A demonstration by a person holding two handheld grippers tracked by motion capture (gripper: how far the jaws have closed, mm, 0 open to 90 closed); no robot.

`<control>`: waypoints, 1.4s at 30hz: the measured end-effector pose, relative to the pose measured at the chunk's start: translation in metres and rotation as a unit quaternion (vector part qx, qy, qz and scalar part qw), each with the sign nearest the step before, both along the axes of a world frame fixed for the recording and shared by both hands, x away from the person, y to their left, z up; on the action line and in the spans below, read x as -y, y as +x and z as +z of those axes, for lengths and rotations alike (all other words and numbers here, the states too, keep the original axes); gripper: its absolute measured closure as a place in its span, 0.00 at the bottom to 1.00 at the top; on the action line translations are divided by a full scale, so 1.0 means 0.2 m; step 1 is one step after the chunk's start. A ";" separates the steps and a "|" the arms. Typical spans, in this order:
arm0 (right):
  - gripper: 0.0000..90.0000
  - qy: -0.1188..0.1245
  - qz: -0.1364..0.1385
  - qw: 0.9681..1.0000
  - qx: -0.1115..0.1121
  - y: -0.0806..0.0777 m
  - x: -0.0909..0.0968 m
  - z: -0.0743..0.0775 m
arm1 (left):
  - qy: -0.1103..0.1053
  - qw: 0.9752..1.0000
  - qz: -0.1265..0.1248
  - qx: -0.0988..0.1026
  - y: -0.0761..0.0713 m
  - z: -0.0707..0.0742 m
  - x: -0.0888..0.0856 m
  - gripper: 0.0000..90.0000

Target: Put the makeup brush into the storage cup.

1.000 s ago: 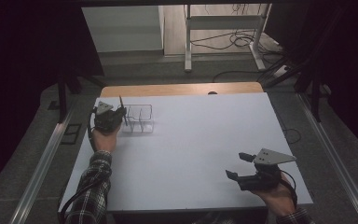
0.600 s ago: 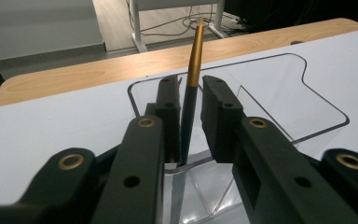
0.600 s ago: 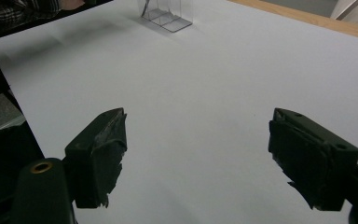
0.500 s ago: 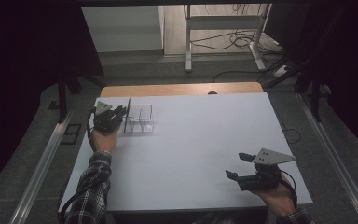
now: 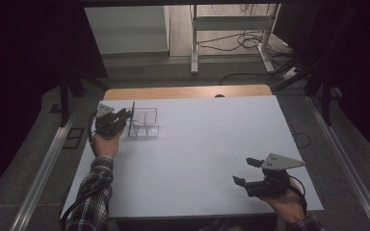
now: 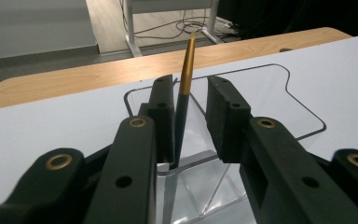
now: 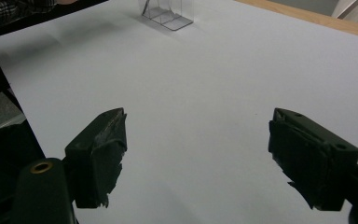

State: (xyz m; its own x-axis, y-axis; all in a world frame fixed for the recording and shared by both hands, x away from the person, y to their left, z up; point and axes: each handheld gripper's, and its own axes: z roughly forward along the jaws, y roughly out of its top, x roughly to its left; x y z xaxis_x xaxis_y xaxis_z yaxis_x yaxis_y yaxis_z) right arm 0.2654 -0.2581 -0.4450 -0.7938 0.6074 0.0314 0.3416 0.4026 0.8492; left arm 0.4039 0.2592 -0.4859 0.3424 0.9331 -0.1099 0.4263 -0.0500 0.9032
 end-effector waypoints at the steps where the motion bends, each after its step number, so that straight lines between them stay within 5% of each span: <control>1: 0.22 0.000 0.000 1.000 0.000 0.00 0.00 0.00 | -0.001 1.000 -0.001 0.000 0.00 0.00 0.00 0.80; 42: 0.22 -0.001 -0.004 1.000 0.000 0.00 0.00 0.00 | -0.008 0.999 -0.047 -0.001 -0.14 0.10 -0.02 0.71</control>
State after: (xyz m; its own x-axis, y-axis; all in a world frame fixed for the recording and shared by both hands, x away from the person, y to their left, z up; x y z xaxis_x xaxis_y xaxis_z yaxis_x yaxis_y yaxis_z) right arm 0.2656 -0.2581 -0.4455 -0.7895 0.6130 0.0297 0.3444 0.4024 0.8482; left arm 0.3751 0.2635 -0.4656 0.4277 0.8950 -0.1263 0.4225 -0.0744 0.9033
